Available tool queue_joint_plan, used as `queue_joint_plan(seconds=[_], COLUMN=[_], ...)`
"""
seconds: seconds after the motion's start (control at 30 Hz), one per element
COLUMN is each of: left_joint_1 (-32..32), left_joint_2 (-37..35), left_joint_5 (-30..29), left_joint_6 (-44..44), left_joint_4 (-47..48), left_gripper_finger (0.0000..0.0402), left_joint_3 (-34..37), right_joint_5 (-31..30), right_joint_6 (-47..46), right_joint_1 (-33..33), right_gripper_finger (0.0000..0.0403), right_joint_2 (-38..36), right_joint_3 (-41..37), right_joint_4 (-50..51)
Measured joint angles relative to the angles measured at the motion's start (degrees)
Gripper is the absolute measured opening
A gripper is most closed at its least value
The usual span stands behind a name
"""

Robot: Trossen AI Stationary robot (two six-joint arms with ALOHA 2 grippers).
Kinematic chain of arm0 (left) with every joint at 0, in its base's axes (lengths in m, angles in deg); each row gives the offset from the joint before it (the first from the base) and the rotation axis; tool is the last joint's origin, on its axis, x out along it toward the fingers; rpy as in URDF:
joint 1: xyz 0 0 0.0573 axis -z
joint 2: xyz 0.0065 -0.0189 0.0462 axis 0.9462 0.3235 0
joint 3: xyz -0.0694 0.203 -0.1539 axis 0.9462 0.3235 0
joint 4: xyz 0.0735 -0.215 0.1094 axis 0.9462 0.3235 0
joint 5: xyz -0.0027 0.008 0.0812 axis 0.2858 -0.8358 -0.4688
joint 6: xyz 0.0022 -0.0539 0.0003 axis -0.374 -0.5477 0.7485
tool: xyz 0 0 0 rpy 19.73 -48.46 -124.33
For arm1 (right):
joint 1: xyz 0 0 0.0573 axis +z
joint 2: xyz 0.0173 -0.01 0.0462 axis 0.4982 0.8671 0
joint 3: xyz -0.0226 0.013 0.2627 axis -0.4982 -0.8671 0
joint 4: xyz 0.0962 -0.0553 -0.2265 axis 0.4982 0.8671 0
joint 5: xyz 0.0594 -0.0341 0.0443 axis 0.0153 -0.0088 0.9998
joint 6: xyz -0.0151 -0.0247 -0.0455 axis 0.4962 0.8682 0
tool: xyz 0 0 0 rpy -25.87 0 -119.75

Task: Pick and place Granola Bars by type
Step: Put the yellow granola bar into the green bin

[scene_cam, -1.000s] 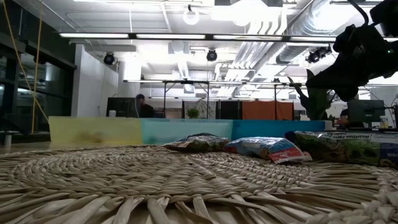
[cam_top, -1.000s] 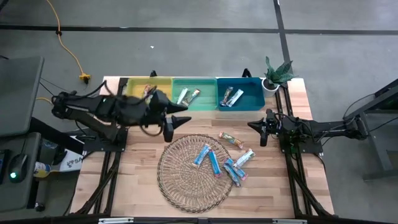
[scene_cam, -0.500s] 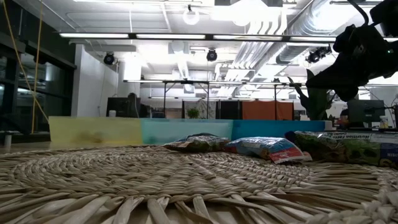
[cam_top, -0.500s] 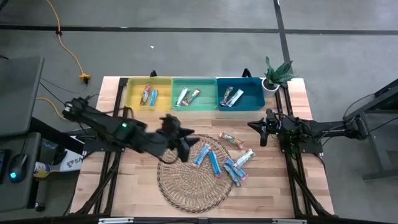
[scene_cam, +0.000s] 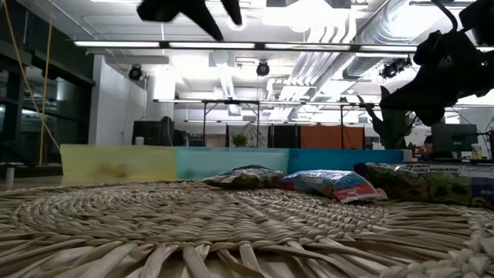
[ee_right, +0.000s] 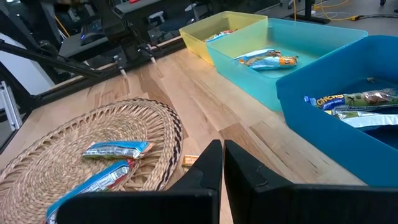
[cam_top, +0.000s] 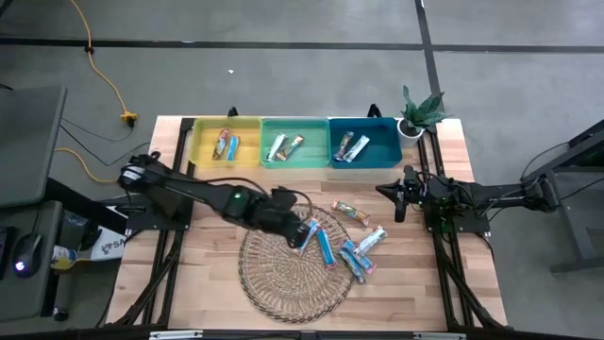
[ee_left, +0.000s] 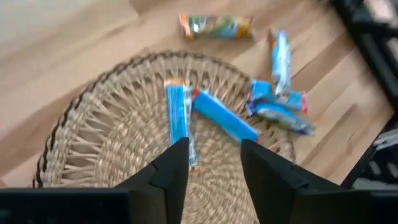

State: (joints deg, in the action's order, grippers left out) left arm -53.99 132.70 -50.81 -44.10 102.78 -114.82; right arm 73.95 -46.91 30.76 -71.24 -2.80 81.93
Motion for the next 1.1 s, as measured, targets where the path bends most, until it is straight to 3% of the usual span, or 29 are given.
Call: queue_joint_plan(seconds=[0.47, 0.77, 1.1], left_joint_1=[-5.5, -5.6, -5.9], left_joint_2=[10.1, 15.9, 17.7], left_joint_5=[16.8, 21.6, 24.5], left_joint_6=[4.8, 6.2, 10.2], left_joint_4=[-3.4, -4.2, -8.3], left_gripper_finger=[0.0132, 0.0132, 0.0132], left_joint_3=[0.0, 0.0, 0.0], right_joint_5=[0.0, 0.0, 0.0], right_joint_6=[0.0, 0.0, 0.0], right_joint_1=[0.0, 0.0, 0.0], right_gripper_finger=[0.0, 0.0, 0.0], right_joint_2=[0.0, 0.0, 0.0], right_joint_3=[0.0, 0.0, 0.0], right_joint_4=[0.0, 0.0, 0.0])
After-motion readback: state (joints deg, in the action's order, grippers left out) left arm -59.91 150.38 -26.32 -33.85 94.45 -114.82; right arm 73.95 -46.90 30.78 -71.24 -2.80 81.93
